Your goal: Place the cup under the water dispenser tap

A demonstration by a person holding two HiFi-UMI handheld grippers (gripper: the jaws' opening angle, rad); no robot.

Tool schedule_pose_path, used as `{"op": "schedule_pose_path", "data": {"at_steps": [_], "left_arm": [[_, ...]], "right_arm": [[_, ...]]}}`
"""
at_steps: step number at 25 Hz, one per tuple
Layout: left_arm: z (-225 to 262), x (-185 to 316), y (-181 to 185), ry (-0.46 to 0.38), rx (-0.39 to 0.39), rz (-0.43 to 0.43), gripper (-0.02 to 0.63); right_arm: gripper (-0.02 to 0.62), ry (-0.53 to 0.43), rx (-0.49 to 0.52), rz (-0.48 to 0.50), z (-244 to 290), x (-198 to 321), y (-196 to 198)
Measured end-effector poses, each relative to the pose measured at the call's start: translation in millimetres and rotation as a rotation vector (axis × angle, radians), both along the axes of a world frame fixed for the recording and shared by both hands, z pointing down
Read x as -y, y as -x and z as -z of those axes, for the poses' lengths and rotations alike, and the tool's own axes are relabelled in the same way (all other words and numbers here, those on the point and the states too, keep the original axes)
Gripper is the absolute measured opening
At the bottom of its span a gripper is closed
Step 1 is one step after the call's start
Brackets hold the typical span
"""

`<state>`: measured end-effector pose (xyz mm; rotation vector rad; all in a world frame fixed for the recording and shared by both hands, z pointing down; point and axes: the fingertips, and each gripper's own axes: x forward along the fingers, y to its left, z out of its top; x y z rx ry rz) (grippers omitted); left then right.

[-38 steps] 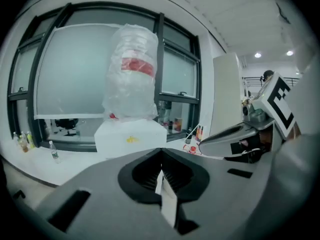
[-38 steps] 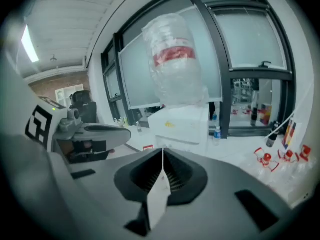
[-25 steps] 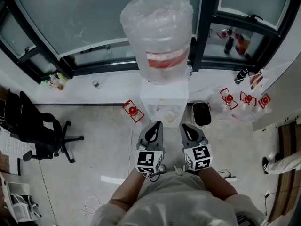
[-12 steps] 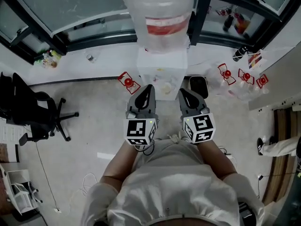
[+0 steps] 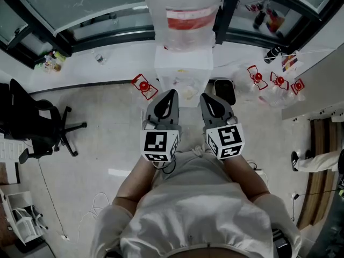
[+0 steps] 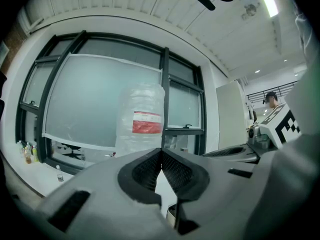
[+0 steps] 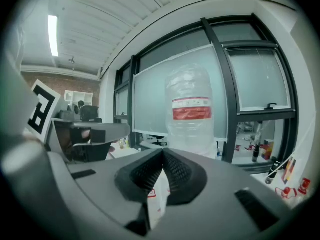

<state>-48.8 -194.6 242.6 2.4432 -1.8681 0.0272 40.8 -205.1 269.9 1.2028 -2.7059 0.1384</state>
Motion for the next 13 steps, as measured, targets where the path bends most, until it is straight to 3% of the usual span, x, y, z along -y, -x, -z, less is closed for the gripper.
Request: {"op": "schedule_pose_path", "data": {"at_steps": [13], "left_arm": [[-4.2,-1.6,-0.1,0.013,0.02,-0.042,0.02]], "right_arm": [[0.028,0.014,0.021,-0.025,-5.9,1.1,4.7]]}}
